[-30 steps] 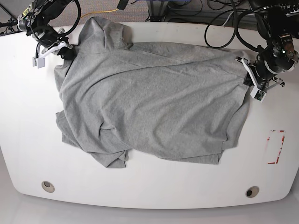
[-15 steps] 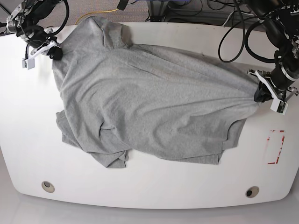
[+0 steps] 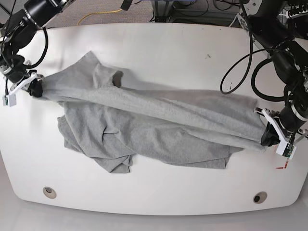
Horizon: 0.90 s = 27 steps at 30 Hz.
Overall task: Fold the T-shirt properly
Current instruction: 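Lift the shirt with both grippers and swing it up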
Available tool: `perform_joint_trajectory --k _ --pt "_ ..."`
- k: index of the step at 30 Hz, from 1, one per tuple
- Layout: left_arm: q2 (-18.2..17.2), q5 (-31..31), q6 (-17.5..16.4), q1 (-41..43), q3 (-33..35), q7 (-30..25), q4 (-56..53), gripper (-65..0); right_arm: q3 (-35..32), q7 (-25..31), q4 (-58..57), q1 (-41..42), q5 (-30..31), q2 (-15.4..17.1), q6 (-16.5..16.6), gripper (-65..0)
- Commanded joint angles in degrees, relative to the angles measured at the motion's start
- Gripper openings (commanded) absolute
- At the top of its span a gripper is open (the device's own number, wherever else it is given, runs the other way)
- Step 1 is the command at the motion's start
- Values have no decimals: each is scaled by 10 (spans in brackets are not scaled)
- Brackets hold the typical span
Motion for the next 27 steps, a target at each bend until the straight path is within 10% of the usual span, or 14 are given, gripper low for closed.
perform_joint_trajectory --k 1,27 --pt "-9 13 -1 -31 13 -12 -2 -650 -13 16 10 34 15 34 1 -650" --pt "55 204 -1 -274 93 -36 -6 -650 -217 19 -241 413 14 164 1 -650"
